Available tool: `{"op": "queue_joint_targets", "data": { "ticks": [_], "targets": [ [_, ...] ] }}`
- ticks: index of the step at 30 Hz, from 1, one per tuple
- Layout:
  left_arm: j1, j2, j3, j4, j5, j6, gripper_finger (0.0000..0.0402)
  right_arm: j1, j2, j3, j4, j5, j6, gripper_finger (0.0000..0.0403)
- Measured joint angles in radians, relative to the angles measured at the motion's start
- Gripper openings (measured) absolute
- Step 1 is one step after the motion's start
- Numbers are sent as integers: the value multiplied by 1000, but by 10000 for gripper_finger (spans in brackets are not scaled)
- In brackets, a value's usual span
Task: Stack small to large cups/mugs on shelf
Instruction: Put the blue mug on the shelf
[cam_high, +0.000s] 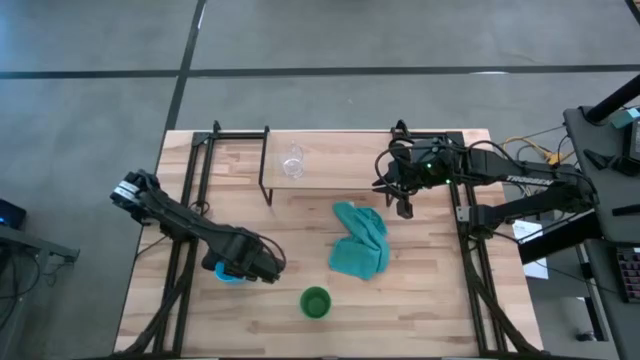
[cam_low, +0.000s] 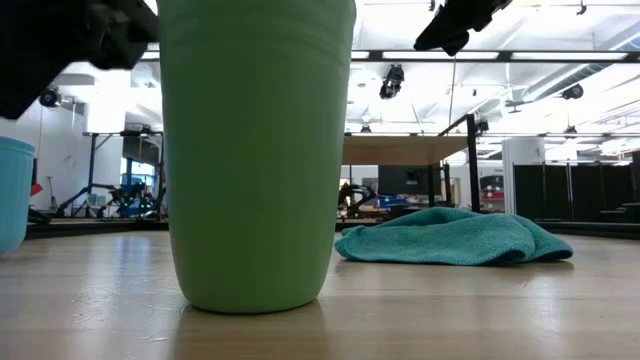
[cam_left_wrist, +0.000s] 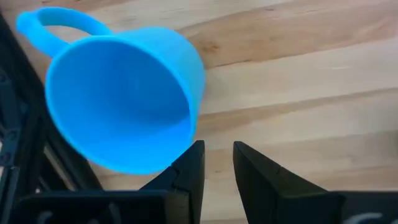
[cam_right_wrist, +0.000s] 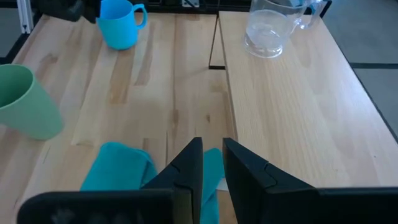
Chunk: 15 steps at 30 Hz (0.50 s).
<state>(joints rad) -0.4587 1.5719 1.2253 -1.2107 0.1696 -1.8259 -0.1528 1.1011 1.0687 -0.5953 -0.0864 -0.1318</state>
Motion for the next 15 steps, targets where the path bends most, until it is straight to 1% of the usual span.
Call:
{"op": "queue_joint_targets", "data": {
  "ticks": [4,7,15],
  "targets": [
    [0,0,-29,2,-4,0,70,0,0,0,0,0,0,57],
    [0,-10,-29,0,-23,-1,70,0,0,0,0,0,0,57],
    [0,-50,-19,-3,-25,-1,70,0,0,0,1,0,0,57]
  ]
}}
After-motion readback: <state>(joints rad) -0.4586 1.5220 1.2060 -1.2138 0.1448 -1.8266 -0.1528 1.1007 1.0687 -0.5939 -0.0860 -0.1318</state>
